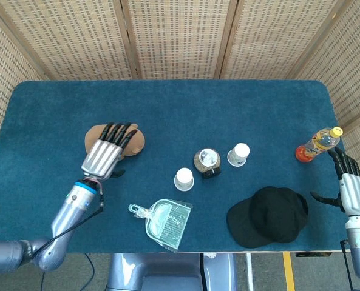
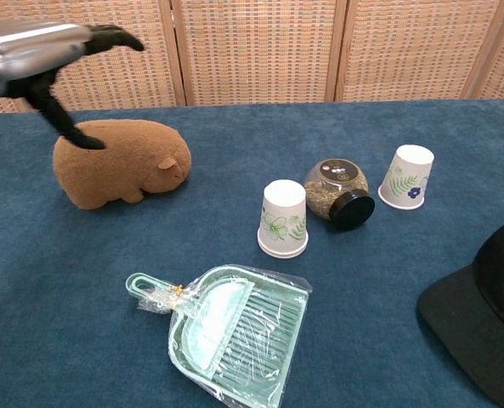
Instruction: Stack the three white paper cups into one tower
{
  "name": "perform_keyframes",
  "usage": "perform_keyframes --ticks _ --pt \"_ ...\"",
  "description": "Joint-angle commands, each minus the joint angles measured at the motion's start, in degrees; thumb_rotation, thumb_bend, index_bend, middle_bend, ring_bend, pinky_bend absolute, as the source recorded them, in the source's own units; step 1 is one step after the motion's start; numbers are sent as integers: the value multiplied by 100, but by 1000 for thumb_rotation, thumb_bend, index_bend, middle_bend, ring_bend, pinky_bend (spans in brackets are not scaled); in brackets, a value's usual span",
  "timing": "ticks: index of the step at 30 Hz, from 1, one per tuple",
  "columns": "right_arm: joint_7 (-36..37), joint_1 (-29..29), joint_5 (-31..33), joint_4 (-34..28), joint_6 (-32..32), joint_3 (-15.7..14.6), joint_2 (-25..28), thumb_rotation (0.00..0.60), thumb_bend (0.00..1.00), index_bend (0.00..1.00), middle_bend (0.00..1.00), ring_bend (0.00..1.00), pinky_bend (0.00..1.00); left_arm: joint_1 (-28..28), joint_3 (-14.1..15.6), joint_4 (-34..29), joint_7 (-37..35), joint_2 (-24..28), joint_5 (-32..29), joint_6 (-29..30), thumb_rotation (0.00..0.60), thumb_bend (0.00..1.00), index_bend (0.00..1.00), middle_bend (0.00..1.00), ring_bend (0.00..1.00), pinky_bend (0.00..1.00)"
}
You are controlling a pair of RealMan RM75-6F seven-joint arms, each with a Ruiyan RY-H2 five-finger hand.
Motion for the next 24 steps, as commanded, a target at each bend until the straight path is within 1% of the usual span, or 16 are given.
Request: perform_keyframes --ticks 1,3,6,10,13,17,21,24 --pt "-50 5 27 -11 -12 5 -1 600 47 0 0 0 0 754 494 -276 -86 436 524 685 600 182 54 0 0 0" --pt "-137 12 40 -22 -3 12 -10 600 46 0 0 0 0 1031 630 -254 -169 530 683 923 600 181 53 0 0 0" --pt "-370 24 61 -90 45 27 -24 600 47 4 0 0 0 1478 745 -166 -301 539 907 1369 600 181 52 0 0 0" --pt "-530 62 -66 -265 168 46 -35 600 48 66 0 0 0 1970 859 -37 -561 520 1103 1699 600 182 51 0 0 0" --pt "-730 178 -241 -450 217 85 -14 600 63 117 0 0 0 2211 909 59 -760 617 1214 1732 600 181 50 0 0 0" --pt "-1229 514 -417 -912 142 289 110 600 78 155 0 0 0 2394 819 133 -960 706 1355 1749 600 182 50 0 0 0" --pt "-1819 985 -350 -1392 -230 544 192 600 86 171 0 0 0 2463 735 189 -1060 752 1383 1535 600 182 50 0 0 0" --pt "-2162 1316 -147 -1562 -600 683 174 600 105 220 11 0 0 2495 693 214 -1098 762 1407 1402 600 181 50 0 0 0"
